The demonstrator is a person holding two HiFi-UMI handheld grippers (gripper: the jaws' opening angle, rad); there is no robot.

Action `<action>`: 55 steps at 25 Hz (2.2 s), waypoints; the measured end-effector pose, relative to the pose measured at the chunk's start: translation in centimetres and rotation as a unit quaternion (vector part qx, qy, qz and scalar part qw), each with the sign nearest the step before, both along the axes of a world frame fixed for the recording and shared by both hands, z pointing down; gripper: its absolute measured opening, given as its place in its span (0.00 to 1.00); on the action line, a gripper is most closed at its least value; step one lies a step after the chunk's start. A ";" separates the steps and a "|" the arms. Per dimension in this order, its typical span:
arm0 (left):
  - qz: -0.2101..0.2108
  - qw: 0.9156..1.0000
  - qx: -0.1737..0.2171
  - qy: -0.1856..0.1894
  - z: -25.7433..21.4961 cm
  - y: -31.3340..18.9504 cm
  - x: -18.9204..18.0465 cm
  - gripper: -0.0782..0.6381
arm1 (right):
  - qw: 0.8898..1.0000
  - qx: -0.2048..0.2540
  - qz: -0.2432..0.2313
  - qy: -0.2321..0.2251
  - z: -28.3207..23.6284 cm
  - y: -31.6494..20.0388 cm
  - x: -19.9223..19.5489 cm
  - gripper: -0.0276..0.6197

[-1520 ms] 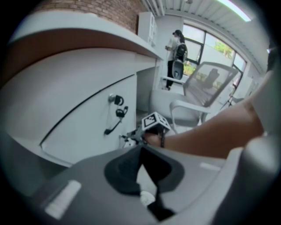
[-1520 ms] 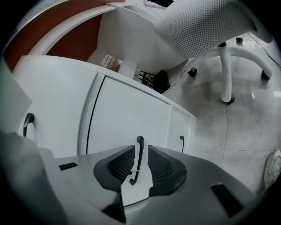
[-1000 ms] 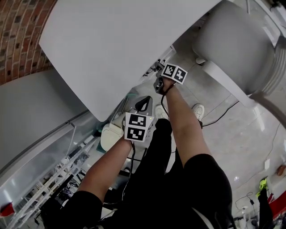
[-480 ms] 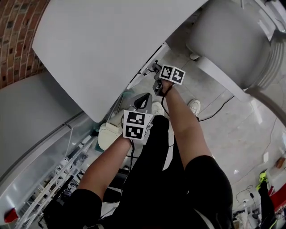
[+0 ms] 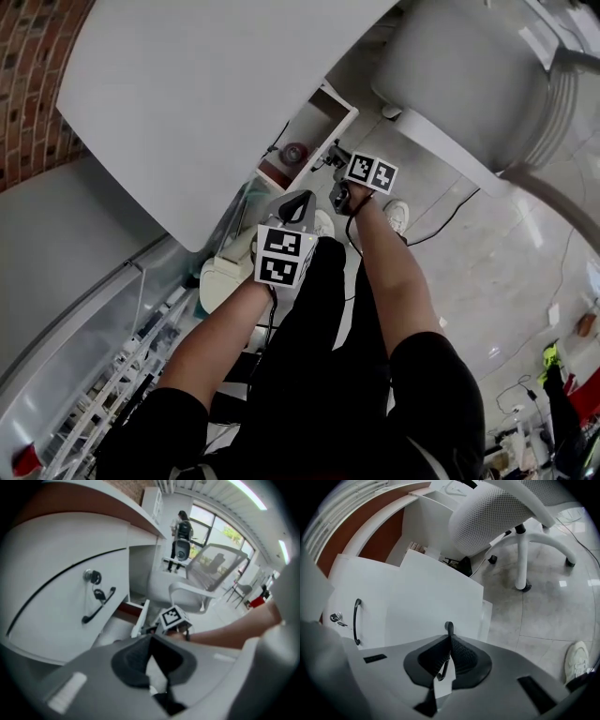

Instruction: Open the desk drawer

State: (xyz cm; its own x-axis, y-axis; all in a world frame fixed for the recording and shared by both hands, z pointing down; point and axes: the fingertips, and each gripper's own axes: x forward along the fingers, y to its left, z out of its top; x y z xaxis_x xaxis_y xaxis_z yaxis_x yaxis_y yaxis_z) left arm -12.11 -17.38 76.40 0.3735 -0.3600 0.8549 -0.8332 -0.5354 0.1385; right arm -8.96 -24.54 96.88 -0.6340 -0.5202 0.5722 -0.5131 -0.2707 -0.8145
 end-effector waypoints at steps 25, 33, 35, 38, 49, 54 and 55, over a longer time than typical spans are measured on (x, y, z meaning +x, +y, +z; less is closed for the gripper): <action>-0.017 0.997 0.028 0.064 -5.7 -0.8 4.7 0.11 | 0.941 0.159 -0.083 0.289 -16.7 4.1 9.9 0.04; -0.015 0.991 0.087 0.103 -16.4 -3.5 8.2 0.11 | 0.901 0.223 -0.059 0.367 -33.4 5.3 13.1 0.04; -0.020 0.989 0.092 0.116 -19.4 -3.8 8.7 0.11 | 0.897 0.237 -0.037 0.372 -37.5 5.2 13.6 0.04; -0.019 0.986 0.111 0.126 -24.0 -4.0 9.1 0.11 | 0.895 0.258 -0.009 0.364 -43.7 5.1 13.6 0.04; 0.007 0.962 0.221 0.159 -41.3 -6.8 11.6 0.11 | 0.840 0.370 0.063 0.391 -63.1 2.8 16.8 0.04; 0.024 0.945 0.268 0.185 -48.3 -6.9 12.1 0.11 | 0.815 0.426 0.088 0.382 -71.2 2.9 16.5 0.04; 0.025 0.942 0.278 0.189 -49.5 -6.6 12.2 0.11 | 0.807 0.438 0.087 0.386 -72.5 3.2 16.5 0.04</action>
State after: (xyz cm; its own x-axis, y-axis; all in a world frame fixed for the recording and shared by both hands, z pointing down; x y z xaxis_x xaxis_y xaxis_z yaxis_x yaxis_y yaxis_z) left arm 0.12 -24.02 26.92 0.6418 -0.6858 0.3432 -0.7520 -0.6505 0.1065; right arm 7.50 -21.35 24.36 -0.1382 -0.9824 0.1255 -0.9757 0.1133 -0.1874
